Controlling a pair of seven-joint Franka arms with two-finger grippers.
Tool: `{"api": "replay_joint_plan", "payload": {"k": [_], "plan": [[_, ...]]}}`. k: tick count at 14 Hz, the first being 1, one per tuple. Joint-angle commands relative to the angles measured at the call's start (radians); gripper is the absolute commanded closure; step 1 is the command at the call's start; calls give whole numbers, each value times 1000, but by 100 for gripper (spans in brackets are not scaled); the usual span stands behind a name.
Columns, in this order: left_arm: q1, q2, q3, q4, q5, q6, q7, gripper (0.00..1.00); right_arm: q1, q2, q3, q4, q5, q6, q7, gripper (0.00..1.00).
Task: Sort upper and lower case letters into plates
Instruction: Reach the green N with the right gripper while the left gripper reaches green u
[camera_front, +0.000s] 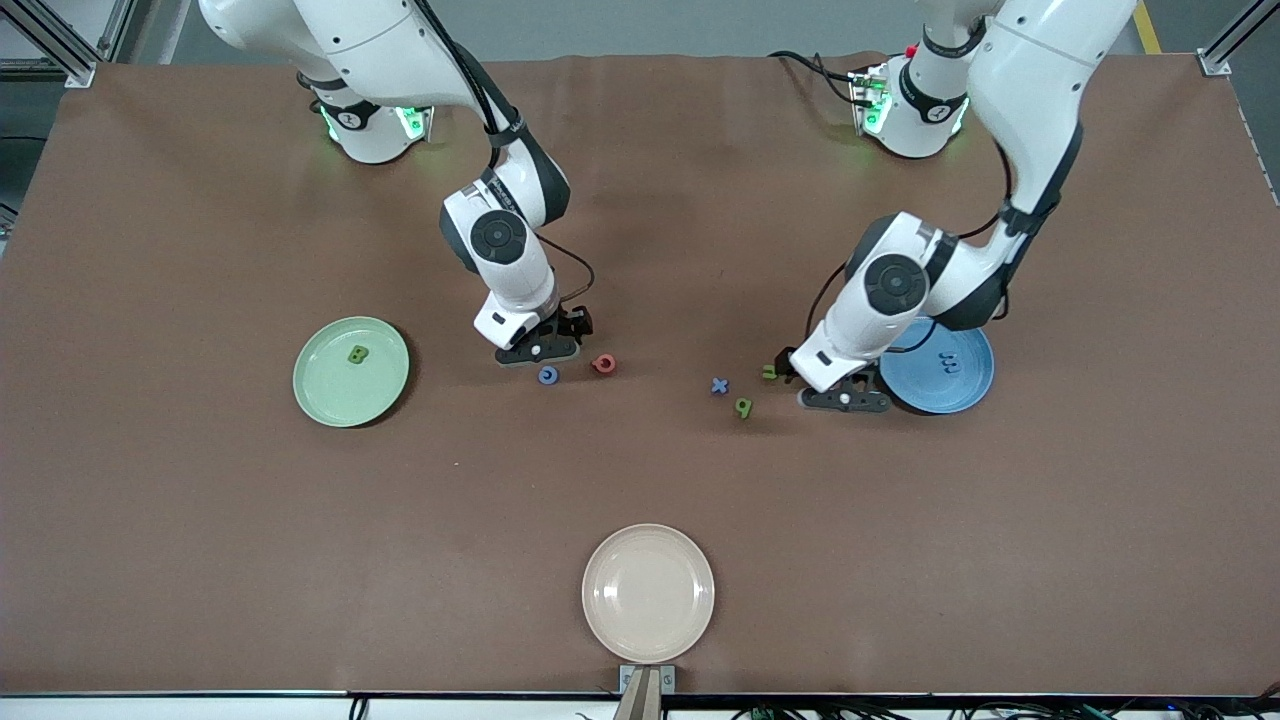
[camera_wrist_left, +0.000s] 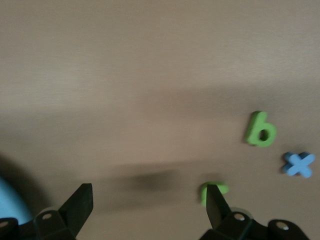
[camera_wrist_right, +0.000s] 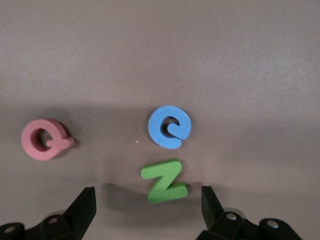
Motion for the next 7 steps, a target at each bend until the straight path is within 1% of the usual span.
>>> {"api": "replay_joint_plan", "payload": {"k": [1,3,5,7], "plan": [[-27,53,1,72,15,-18,-19,0,12,21,-13,26,-3,-3,0,12],[-45,84,2,83,15,-18,-45,0,11,22,-13,28,-6,-3,-2,14],[-51,86,2,77,17,-19,-48,0,5,21,-14,28,-35,-9,-2,19],[-67,86,2,74,15,-44,-57,1,-4,22,-14,26,-57,-12,-2,29]]}}
